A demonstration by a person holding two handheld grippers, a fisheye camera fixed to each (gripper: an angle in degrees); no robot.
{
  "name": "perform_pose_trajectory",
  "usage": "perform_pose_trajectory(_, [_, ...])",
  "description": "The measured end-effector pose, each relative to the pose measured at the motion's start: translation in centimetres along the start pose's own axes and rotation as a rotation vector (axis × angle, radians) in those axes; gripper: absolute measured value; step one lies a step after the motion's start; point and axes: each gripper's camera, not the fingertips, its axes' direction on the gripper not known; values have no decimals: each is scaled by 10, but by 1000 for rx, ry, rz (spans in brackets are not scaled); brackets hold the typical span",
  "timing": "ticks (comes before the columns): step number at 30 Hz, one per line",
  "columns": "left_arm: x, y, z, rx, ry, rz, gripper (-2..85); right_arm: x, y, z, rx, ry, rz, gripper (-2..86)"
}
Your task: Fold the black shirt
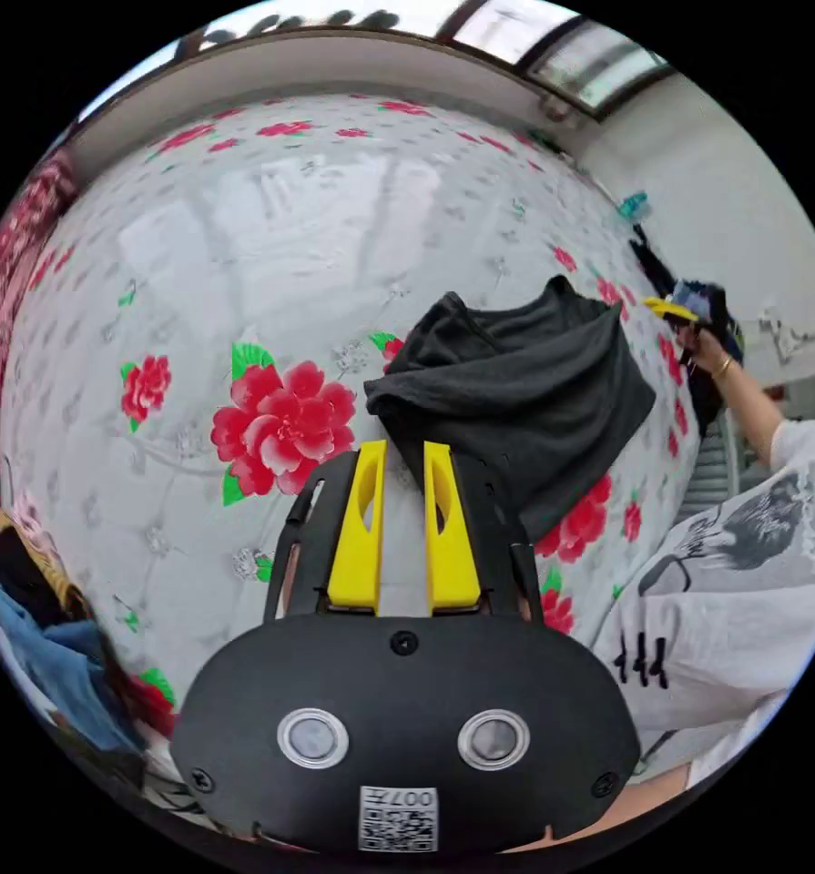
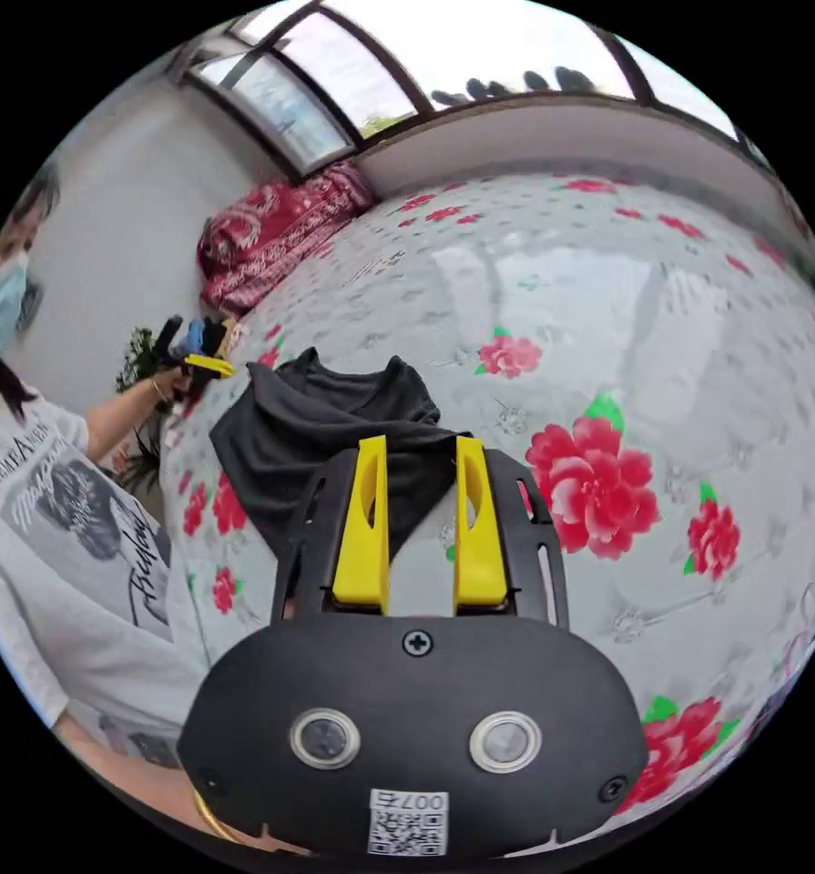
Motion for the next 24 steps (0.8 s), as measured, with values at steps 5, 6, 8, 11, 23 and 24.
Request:
perform_pose_trajectory(5, [119, -48, 25, -136, -390, 439, 77, -133, -25, 80, -182, 197, -546, 93])
perform_pose_trajectory(6, [126, -53, 29, -155, -405, 467, 77, -142, -25, 90, -207, 197, -588, 92])
perform_pose_trajectory(8, [142, -67, 40, -206, -454, 546, 71, -163, -26, 124, -302, 160, -682, 76])
perform_pose_trajectory(11, [148, -85, 40, -237, -445, 593, 27, -172, -28, 148, -385, 176, -737, 43])
perform_pose_trajectory(23, [57, -161, 27, -325, 8, 181, -8, -115, -101, 148, -329, 136, -414, 38])
perform_pose_trajectory(24, [53, -160, 25, -317, 22, 161, -8, -114, -101, 147, -323, 141, -401, 43])
